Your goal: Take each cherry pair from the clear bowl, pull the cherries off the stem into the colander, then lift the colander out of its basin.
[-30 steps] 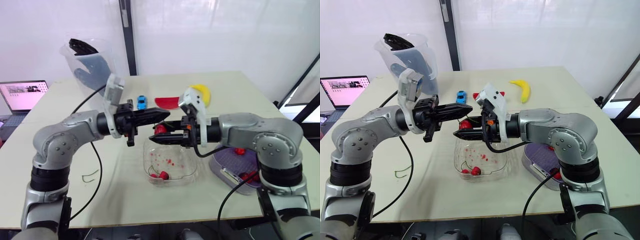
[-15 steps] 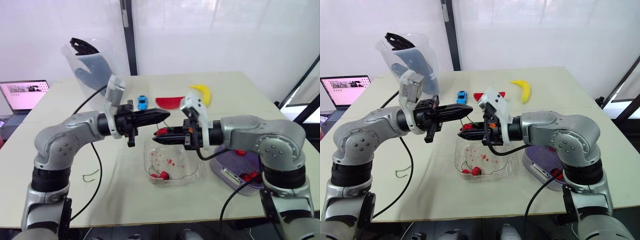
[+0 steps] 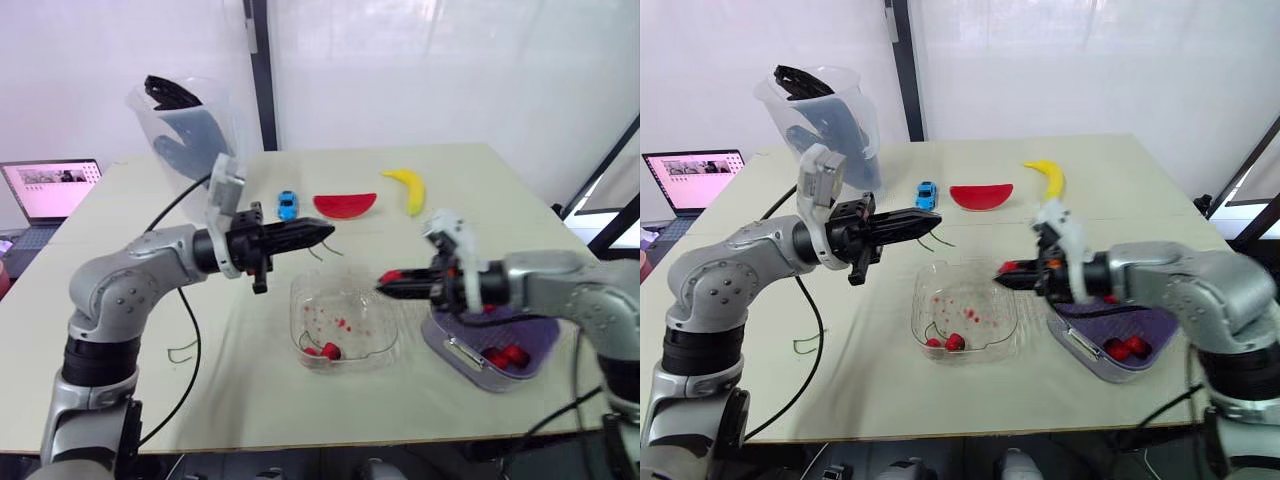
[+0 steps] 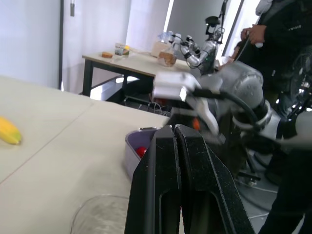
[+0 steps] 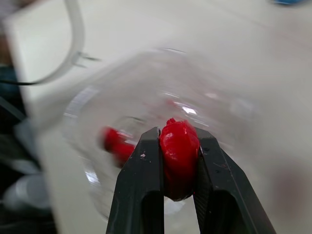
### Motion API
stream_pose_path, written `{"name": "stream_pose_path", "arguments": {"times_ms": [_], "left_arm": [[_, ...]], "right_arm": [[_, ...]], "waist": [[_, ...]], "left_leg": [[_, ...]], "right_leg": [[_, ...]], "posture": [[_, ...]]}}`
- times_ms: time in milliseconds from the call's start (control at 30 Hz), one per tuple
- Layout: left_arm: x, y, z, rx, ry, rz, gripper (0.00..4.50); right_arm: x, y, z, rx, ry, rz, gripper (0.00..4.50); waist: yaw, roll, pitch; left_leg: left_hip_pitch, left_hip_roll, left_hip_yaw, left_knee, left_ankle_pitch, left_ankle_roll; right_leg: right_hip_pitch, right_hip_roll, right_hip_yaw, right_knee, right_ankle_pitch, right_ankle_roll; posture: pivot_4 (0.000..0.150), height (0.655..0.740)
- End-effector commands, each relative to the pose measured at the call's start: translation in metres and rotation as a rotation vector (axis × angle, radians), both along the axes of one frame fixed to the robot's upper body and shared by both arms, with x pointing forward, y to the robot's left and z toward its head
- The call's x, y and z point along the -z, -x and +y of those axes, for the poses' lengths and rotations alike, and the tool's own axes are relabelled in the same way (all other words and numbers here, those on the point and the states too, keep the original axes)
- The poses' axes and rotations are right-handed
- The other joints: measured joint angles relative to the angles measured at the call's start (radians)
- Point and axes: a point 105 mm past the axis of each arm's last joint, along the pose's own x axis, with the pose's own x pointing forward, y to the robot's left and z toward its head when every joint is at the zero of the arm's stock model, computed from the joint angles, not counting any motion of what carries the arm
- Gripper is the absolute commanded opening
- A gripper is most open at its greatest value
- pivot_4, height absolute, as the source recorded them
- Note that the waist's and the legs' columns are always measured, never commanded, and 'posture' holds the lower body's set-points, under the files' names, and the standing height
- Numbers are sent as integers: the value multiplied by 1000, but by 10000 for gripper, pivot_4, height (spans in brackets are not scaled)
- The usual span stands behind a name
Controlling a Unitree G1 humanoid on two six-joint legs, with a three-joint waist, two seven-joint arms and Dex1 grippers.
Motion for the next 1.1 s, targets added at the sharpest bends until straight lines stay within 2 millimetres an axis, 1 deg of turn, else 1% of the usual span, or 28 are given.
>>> {"name": "stream_pose_path", "arguments": {"times_ms": [33, 67, 100, 200, 267, 300, 333, 400, 433, 500, 533, 600, 667, 733, 833, 867, 900, 933, 1033, 1100], "left_arm": [[-8, 0, 7, -41, 13, -57, 0], [-8, 0, 8, -46, 15, -58, 0], [-8, -2, 9, -55, 16, -57, 0], [-3, -4, 9, -76, 7, -56, 0], [-1, -3, 10, -79, 3, -56, 0], [0, -3, 11, -83, 1, -55, 0], [1, -4, 12, -89, -2, -53, 0], [3, -4, 14, -100, -9, -50, 0], [4, -5, 15, -103, -10, -48, 0], [5, -4, 16, -105, -12, -46, 0], [6, -5, 16, -108, -13, -44, 0], [8, -5, 20, -122, -17, -39, 0], [9, -7, 25, -148, -18, -32, 0], [11, -8, 30, -170, -24, -26, 0], [16, -11, 47, -240, -44, -1, 0], [17, -10, 52, -260, -46, 9, 0], [18, -9, 56, -271, -47, 14, 0], [23, -8, 64, -300, -52, 38, 0], [48, -2, 92, -395, -100, 121, 0], [64, 3, 109, -460, -115, 170, 0]], "right_arm": [[-3, -6, -34, 78, 106, -35, 4700], [0, -7, -39, 85, 133, -31, 4700], [7, -7, -45, 90, 179, -21, 4700], [34, -7, -57, 99, 290, 35, 4700], [43, -4, -60, 87, 325, 56, 12723], [47, -4, -64, 91, 343, 61, 15786], [49, -4, -66, 97, 357, 63, 20580], [48, -5, -72, 115, 364, 63, 29928], [45, -5, -73, 117, 360, 59, 35530], [39, -5, -74, 115, 352, 52, 44624], [35, -4, -74, 111, 352, 47, 44624], [17, 2, -66, 59, 350, 23, 44624], [-6, 10, -49, -20, 306, -4, 44624], [-22, 15, -36, -80, 260, -29, 44624], [-54, 28, 0, -248, 117, -94, 44624], [-59, 32, 10, -296, 79, -101, 44624], [-62, 34, 17, -321, 58, -102, 44624], [-66, 36, 28, -367, 25, -110, 44624], [-72, 37, 56, -462, -40, -141, 44624], [-71, 35, 72, -497, -63, -143, 44624]], "waist": [[-1, 0, 0], [-2, 0, 0], [-5, 0, 0], [-7, 0, 0], [-4, 0, 0], [-2, 0, 0], [-1, 0, 0], [0, 0, 0], [0, 0, 0], [0, 0, 0], [0, 0, 0], [0, 1, 1], [-4, 2, 1], [-5, 2, 1], [-5, 2, 1], [-8, 2, 1], [-5, 2, 1], [-2, 2, 2], [-3, 2, 2], [-3, 2, 2]], "left_leg": [[0, 0, 0, 0, 0, 0], [0, 0, 0, 0, 0, 0], [0, 0, 0, 0, 0, 0], [1, 1, 2, 0, 0, 0], [1, 1, 2, 0, 1, -1], [1, 1, 2, 0, 2, -4], [0, 1, 2, 0, 3, -5], [0, 1, 2, 0, 3, -5], [1, 1, 2, 0, 3, -5], [1, 1, 2, 0, 3, -5], [1, 1, 2, 0, 3, -5], [0, 1, 2, 0, 3, -5], [1, 1, 2, 0, 3, -5], [1, 1, 2, -1, 2, -4], [1, 2, 1, -1, 2, -3], [1, 2, 2, -1, 1, -3], [1, 2, 2, -1, 1, -3], [1, 2, 2, -2, 1, -2], [1, 1, 1, -2, 1, -2], [1, 1, 2, -2, 1, -3]], "right_leg": [[0, 0, 0, 0, 0, 0], [0, 0, 0, 0, 0, 0], [0, 0, 0, 0, 0, 0], [0, 1, 1, 0, 0, 0], [0, 1, 1, 0, 0, 0], [0, 1, 1, 0, 0, 0], [0, 1, 1, 0, 0, 0], [0, 0, 1, 0, 0, 0], [0, 0, 1, 0, 0, 0], [0, 0, 1, 0, 0, 0], [0, 0, 1, 0, 0, 0], [0, 0, 1, 0, 0, 0], [0, 0, 1, 0, 0, 0], [0, 1, 2, 0, 0, 0], [0, 1, 1, 0, 0, 0], [0, 1, 2, 0, 0, 0], [0, 1, 2, 0, 0, 0], [0, 1, 2, 0, 0, 0], [0, 0, 2, -1, 0, 0], [-1, 0, 2, -1, 0, 0]], "posture": [[1500, 7400], [1500, 7400], [1500, 7400], [1500, 7400], [1500, 7400], [1500, 7400], [1500, 7400], [1500, 7400], [1500, 7400], [1500, 7400], [1500, 7400], [1500, 7400], [1500, 7400], [1500, 7400], [1500, 7400], [1500, 7400], [1500, 7400], [1500, 7400], [1500, 7400], [1500, 7400]]}}
